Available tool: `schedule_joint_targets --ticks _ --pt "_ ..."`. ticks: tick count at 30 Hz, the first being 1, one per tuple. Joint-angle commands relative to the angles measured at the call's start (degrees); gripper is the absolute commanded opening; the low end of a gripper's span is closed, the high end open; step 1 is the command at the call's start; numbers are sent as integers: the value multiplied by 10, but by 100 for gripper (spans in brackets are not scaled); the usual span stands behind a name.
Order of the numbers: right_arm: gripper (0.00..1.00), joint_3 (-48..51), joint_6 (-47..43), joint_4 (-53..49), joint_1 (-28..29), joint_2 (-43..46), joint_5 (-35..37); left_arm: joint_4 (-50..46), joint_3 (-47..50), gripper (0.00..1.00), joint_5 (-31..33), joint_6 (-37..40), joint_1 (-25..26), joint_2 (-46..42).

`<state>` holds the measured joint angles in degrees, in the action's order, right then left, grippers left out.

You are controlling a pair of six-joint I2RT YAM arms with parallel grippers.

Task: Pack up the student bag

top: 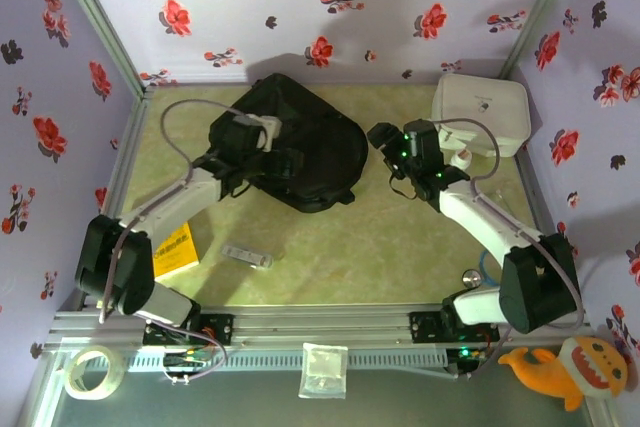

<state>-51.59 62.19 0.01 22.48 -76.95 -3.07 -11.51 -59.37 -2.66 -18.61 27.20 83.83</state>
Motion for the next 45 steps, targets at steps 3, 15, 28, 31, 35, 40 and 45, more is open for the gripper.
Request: schedule_joint_targets --ticks 3,15,28,31,35,40,45 --pt "80 12 -27 -19 -2 11 12 -86 57 95 132 -151 -90 -73" --pt "84 5 -27 -12 12 -6 13 -101 230 100 113 -254 -288 -178" --pt "85 -7 -28 -17 27 -23 20 -63 273 99 46 -304 -270 -118" --pt "85 -9 -31 -21 29 -21 23 -41 271 99 38 -331 -233 -101" --pt "85 -10 -36 -31 31 -16 30 -12 262 99 30 -376 -181 -72" --pt "85 -13 -40 -35 35 -15 34 16 223 98 23 -407 -117 -22" --pt "85 -25 -53 -43 43 -21 34 6 175 98 17 -394 -84 9"
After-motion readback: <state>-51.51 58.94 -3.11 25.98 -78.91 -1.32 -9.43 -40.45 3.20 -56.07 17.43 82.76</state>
